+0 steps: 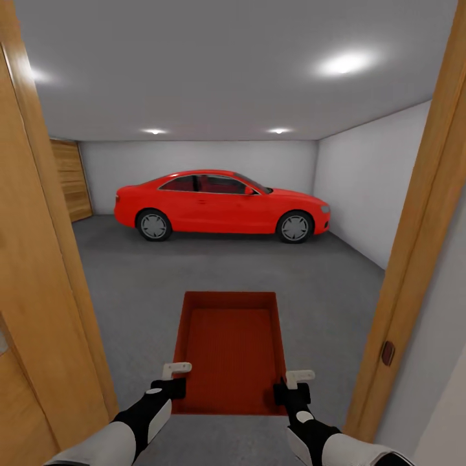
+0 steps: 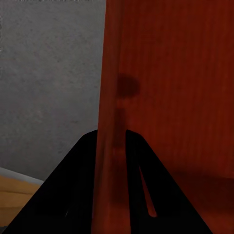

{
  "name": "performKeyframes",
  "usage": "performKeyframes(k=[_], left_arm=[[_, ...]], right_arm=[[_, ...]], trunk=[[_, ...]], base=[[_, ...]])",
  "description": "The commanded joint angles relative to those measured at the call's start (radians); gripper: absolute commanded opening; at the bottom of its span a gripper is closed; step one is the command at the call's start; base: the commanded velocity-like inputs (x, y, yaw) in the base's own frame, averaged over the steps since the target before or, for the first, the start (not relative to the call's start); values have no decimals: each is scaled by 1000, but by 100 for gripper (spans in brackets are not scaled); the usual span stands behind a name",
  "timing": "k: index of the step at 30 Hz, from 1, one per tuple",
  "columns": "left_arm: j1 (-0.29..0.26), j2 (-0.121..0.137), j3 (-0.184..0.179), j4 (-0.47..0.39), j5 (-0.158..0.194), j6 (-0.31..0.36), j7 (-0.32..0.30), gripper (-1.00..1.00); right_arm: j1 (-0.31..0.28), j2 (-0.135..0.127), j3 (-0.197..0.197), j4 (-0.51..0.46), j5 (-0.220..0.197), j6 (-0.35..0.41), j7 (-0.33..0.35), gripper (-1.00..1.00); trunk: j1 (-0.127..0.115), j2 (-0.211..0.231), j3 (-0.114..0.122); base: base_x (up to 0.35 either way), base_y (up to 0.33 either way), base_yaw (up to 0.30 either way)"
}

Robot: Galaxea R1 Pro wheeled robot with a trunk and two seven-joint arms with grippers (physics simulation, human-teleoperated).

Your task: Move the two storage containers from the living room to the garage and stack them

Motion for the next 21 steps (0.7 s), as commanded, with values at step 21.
performKeyframes(k=[21], left_arm=[[-1,1,59,-3,-41,4,7,-100]], right_arm=[[-1,-4,-9,6,-30,-5,-7,-100]], trunk=[[0,-1,-2]], base=[[120,1,0]])
